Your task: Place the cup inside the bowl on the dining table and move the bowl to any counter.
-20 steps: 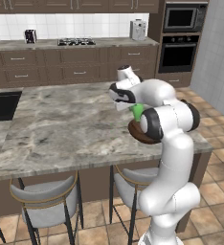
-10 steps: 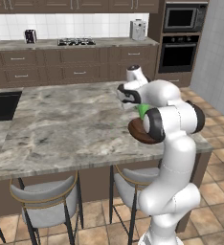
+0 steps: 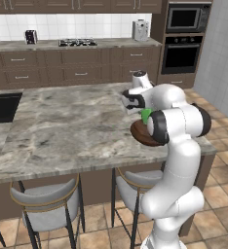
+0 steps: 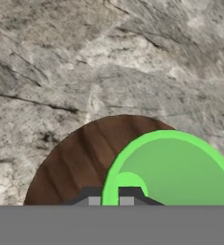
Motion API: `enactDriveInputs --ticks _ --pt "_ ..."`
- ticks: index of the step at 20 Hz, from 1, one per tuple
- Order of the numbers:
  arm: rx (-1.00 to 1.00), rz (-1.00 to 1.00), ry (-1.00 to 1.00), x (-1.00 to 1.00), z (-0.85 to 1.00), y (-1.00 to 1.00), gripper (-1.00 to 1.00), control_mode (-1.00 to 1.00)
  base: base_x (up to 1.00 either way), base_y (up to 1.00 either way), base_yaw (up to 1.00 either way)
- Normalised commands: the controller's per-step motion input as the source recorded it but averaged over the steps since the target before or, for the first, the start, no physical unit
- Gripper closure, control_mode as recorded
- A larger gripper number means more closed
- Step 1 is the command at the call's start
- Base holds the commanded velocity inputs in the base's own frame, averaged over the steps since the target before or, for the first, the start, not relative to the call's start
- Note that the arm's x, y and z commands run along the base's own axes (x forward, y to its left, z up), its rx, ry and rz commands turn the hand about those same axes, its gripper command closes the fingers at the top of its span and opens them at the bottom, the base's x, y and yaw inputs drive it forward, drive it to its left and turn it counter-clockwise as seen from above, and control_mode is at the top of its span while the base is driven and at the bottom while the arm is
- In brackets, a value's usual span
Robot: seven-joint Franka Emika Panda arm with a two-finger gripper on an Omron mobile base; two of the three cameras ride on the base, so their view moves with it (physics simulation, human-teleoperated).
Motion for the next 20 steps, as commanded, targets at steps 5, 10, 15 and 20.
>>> enactDriveInputs --ticks 5,10,15,20 --pt "0.00 0.01 0.00 -0.03 0.00 -0.03 1.00 -1.00 0.00 0.00 0.00" --pt "0.00 0.02 0.00 0.00 -0.01 -0.14 1.00 -1.00 0.00 0.00 0.00" --pt "0.00 0.03 0.00 -0.01 -0.07 -0.19 1.00 -1.00 0.00 0.00 0.00" --pt "0.00 0.03 0.00 -0.01 -0.10 -0.13 1.00 -1.00 0.00 0.00 0.00"
